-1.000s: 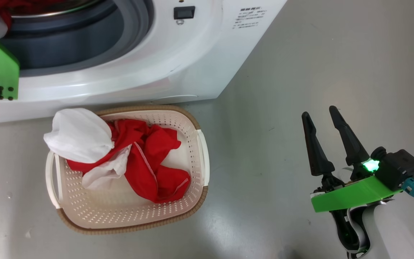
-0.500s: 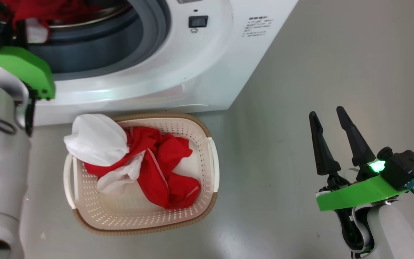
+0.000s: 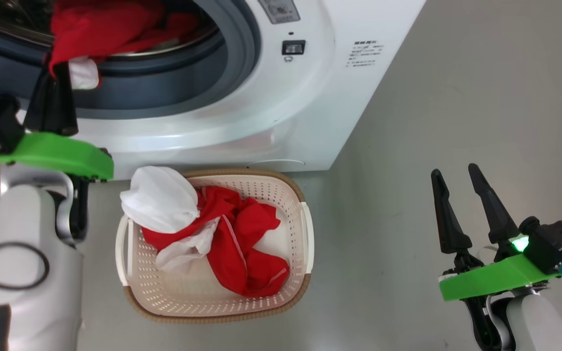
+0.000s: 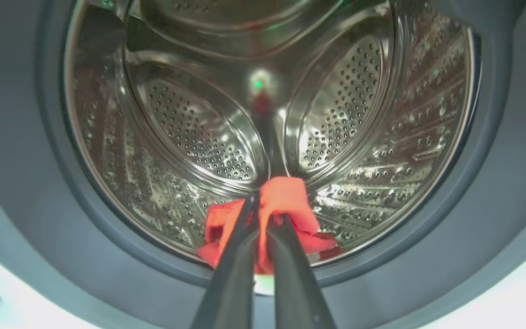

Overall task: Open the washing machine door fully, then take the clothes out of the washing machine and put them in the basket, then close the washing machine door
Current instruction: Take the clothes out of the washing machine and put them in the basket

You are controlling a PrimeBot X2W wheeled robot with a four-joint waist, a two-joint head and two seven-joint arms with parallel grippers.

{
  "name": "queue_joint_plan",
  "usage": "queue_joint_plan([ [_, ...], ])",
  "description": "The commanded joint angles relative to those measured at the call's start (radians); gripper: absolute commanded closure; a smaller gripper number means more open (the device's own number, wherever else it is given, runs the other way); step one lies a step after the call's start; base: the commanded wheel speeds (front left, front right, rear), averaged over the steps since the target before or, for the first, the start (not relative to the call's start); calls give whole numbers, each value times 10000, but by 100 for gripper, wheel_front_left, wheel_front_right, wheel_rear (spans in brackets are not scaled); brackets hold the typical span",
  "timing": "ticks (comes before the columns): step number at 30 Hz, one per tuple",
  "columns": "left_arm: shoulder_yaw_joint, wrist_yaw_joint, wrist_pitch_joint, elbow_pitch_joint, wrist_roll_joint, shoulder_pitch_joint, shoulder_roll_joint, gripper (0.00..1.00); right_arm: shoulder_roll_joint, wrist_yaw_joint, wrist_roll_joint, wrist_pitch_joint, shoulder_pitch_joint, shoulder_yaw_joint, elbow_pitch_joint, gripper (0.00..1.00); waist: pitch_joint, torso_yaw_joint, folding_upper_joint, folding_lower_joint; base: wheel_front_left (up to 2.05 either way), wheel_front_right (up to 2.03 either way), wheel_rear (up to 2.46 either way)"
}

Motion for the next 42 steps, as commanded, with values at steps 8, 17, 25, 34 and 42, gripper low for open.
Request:
queue_joint_plan([
  [8, 1027, -343, -119, -2919, 276, 1685, -256, 100, -64, 63, -163, -63, 359, 109, -163, 0, -435, 209, 0, -1, 0, 0, 0],
  [17, 1462, -484, -120, -5451, 281, 3075, -610, 100, -64, 63, -171, -63, 461, 111, -177, 0, -484, 196, 0, -1, 0, 0, 0],
  [25, 1514, -505, -120, -7690, 9, 4074, -734, 100, -64, 63, -172, -63, 475, 93, -224, 0, -414, 212, 0, -1, 0, 0, 0],
  [34, 1052, -508, -120, -7691, -151, 4901, -756, 100, -64, 63, -184, -63, 342, 118, -221, 0, -257, 249, 0, -1, 0, 0, 0],
  [42, -226, -509, -120, -5123, 49, 5181, -757, 100, -64, 63, -44, -63, 218, 247, -261, 0, 70, 86, 0, -1, 0, 0, 0],
])
